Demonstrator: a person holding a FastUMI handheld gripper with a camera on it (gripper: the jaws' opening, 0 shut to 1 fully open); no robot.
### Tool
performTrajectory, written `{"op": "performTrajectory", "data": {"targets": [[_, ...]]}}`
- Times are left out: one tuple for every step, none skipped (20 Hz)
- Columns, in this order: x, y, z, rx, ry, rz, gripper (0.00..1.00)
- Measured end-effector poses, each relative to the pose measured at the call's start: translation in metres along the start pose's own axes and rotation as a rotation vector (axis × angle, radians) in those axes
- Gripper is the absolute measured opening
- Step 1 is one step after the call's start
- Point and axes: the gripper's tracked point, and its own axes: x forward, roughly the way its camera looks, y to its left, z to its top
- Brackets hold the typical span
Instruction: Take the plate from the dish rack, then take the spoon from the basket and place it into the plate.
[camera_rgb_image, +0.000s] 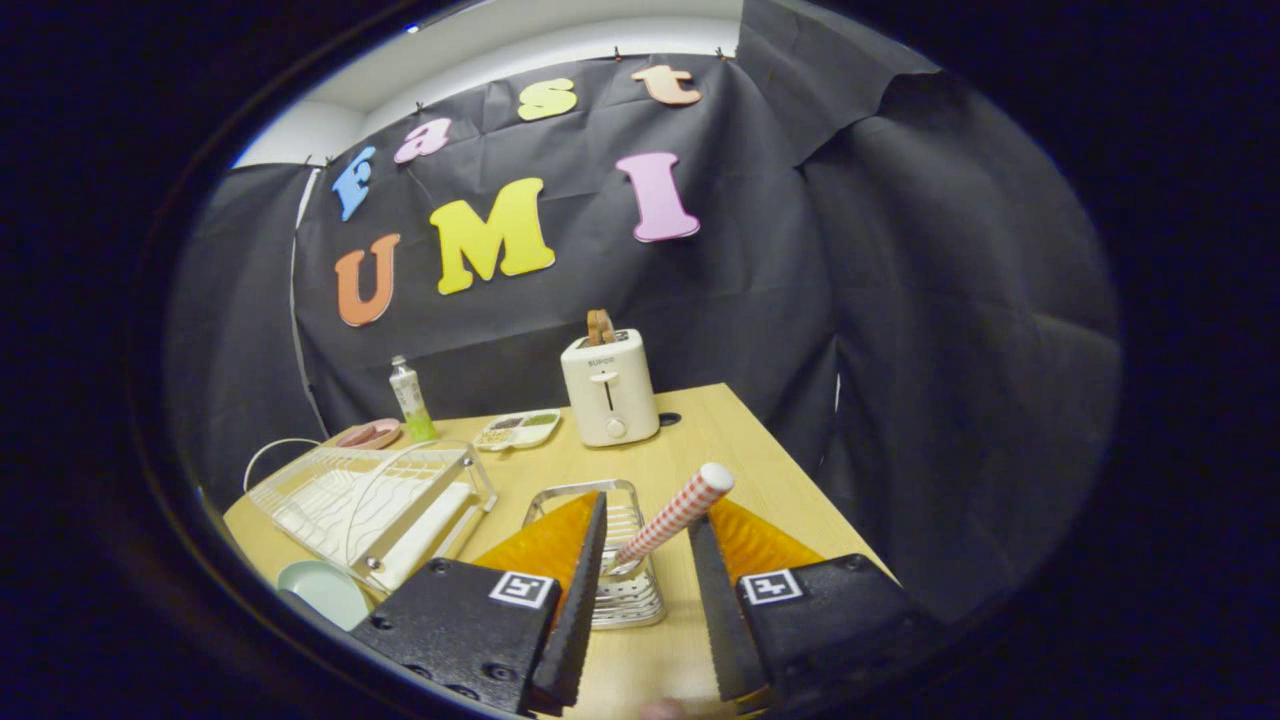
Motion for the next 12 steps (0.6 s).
{"op": "performTrajectory", "data": {"targets": [[0.001, 0.001, 0.0, 0.01, 0.009, 0.004, 0.44], [0.0, 0.003, 0.002, 0.024, 0.023, 0.007, 0.37], [0.001, 0.009, 0.002, 0.048, 0.034, 0.025, 0.31], [0.0, 0.018, 0.005, 0.064, 0.052, 0.05, 0.28], [0.0, 0.024, 0.006, 0.075, 0.066, 0.066, 0.21], [0.001, 0.029, 0.007, 0.076, 0.078, 0.075, 0.18], [0.001, 0.032, 0.008, 0.071, 0.086, 0.075, 0.12], [0.001, 0.035, 0.009, 0.063, 0.091, 0.07, 0.1], [0.002, 0.037, 0.01, 0.054, 0.095, 0.061, 0.09], [0.0, 0.039, 0.011, 0.047, 0.102, 0.053, 0.09], [-0.001, 0.039, 0.014, 0.043, 0.104, 0.04, 0.09], [-0.002, 0.035, 0.02, 0.038, 0.098, 0.015, 0.09]]}}
